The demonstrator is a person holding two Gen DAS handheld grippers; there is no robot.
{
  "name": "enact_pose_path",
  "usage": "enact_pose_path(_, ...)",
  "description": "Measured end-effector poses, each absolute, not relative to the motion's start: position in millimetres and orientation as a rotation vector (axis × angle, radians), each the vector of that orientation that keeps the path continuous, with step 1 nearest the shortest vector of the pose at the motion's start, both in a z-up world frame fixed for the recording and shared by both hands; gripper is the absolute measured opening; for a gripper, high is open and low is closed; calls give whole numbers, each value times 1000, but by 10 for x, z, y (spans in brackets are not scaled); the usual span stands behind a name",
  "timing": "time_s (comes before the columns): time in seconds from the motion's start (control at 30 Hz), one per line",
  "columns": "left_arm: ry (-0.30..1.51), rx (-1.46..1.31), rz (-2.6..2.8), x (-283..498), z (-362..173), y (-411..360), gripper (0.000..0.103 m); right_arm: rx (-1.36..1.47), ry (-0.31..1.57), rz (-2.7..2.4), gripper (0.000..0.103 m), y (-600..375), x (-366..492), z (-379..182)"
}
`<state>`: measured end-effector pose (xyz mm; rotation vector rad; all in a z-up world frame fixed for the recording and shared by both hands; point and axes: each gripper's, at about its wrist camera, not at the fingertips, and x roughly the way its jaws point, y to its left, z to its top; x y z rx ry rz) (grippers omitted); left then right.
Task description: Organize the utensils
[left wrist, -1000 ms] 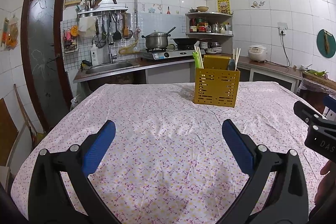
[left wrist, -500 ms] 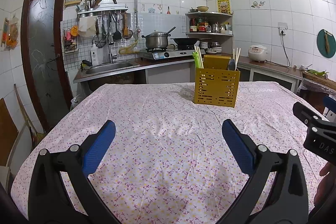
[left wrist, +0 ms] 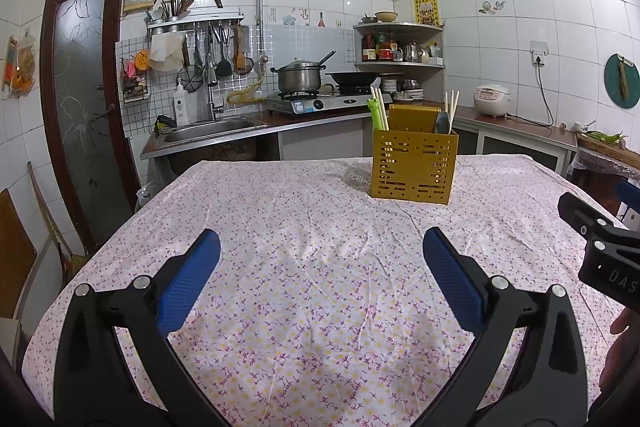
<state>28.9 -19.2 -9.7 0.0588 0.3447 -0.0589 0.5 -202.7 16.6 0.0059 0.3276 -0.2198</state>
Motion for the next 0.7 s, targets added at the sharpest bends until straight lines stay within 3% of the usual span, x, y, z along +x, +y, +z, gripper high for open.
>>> enact_pose_path(0.7,354,65,-56,295,-100,-214,98,8,326,-229,99,-2125,29,197)
